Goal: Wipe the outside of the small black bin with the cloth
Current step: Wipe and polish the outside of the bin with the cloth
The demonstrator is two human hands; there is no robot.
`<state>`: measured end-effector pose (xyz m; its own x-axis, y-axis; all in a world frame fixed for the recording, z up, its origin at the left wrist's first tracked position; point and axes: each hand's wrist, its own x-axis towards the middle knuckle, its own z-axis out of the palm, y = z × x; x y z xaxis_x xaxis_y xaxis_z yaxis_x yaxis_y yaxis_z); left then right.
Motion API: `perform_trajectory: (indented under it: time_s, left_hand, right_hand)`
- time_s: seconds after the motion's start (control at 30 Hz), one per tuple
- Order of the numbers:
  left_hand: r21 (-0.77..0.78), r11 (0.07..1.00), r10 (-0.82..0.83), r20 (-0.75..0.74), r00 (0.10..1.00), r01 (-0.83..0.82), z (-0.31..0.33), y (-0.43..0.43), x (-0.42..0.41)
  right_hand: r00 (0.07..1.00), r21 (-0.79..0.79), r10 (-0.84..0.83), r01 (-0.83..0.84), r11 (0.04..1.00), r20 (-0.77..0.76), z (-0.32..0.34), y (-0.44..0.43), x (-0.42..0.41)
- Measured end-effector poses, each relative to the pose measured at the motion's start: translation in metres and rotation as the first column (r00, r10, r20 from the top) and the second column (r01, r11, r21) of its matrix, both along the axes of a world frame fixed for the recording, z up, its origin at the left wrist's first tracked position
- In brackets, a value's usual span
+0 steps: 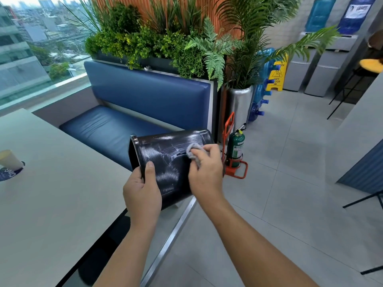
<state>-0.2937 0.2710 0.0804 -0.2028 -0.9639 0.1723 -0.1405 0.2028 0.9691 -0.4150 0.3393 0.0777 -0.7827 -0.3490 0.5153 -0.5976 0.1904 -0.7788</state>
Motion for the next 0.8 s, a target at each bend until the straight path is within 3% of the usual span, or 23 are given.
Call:
perform_trajectory:
  time_s: [0.13, 0.4, 0.53, 0.67, 0.8]
  left_hand:
    - [0.04, 0.999, 0.026, -0.044, 0.999, -0.024, -0.001, -0.006, 0.004]
    - [0.015, 1.0, -0.01, -0.023, 1.0, 0.01, -0.005, -0.001, 0.013]
    - [0.005, 1.0, -0.009, 0.005, 1.0, 0.009, 0.004, 0.007, 0.004]
    - [0.006, 1.0, 0.025, -0.006, 1.0, -0.025, 0.007, 0.004, 0.006]
    - [-0.001, 1.0, 0.01, 0.027, 1.0, -0.01, 0.003, 0.01, 0.012]
  right_hand:
    - [0.982, 0.042, 0.169, -0.166, 0.985, -0.087, -0.022, 0.014, 0.037]
    - [0.998, 0.064, -0.038, 0.035, 0.997, 0.051, -0.018, 0.017, -0.021]
    - [0.996, 0.059, 0.064, -0.061, 0.996, -0.064, -0.002, -0.001, 0.011]
    - [0.953, 0.19, 0.233, -0.197, 0.962, -0.193, -0.024, 0.021, 0.041]
    - [0.991, 0.181, 0.113, -0.098, 0.979, -0.075, -0.048, 0.037, -0.003]
